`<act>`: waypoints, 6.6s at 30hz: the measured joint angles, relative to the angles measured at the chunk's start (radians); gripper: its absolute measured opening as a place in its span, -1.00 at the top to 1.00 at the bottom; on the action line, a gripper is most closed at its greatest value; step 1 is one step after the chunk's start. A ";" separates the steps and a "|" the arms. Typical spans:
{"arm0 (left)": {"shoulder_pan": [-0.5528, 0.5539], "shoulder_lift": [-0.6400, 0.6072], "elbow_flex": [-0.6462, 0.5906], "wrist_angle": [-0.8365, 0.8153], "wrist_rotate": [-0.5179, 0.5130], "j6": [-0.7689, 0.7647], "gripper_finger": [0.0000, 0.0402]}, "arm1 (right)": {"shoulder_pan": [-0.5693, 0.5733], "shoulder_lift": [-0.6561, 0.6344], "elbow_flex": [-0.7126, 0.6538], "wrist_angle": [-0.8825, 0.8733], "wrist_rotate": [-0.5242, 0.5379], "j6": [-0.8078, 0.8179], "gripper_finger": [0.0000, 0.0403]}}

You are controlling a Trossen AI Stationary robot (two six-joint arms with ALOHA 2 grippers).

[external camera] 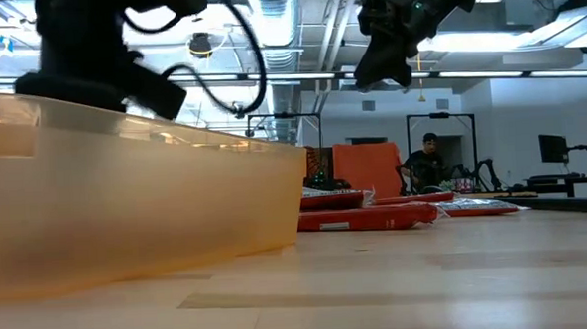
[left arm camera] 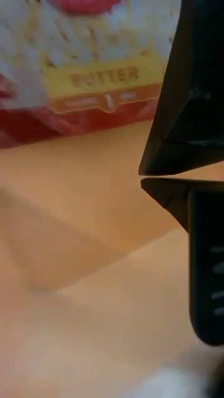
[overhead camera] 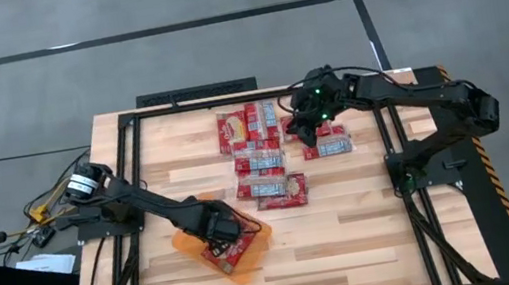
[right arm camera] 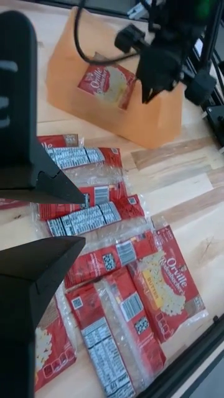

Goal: Sort popcorn bags into baskets
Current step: Put the popcorn bag into the orange bin

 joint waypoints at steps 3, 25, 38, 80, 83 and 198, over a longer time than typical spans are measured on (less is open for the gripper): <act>-0.005 0.000 -0.025 0.106 0.071 -0.001 0.96 | 0.009 0.000 0.000 -0.001 0.000 0.001 0.41; 0.010 0.000 -0.037 0.436 0.093 0.414 1.00 | 0.019 0.000 0.000 -0.004 -0.011 -0.033 0.41; 0.163 -0.364 -0.006 0.310 -0.120 0.312 0.76 | 0.069 0.000 -0.048 -0.219 0.116 0.268 0.42; 0.512 -0.172 -0.428 0.972 0.157 -0.107 -0.45 | 0.289 0.031 -0.286 0.044 0.393 0.576 0.44; 0.534 -0.172 -0.462 1.053 0.195 -0.123 -0.45 | 0.290 0.065 -0.286 0.076 0.393 0.577 0.44; -0.381 -0.608 -0.278 0.181 -0.334 -1.347 0.98 | 0.241 -0.214 -0.286 0.059 0.385 0.491 0.44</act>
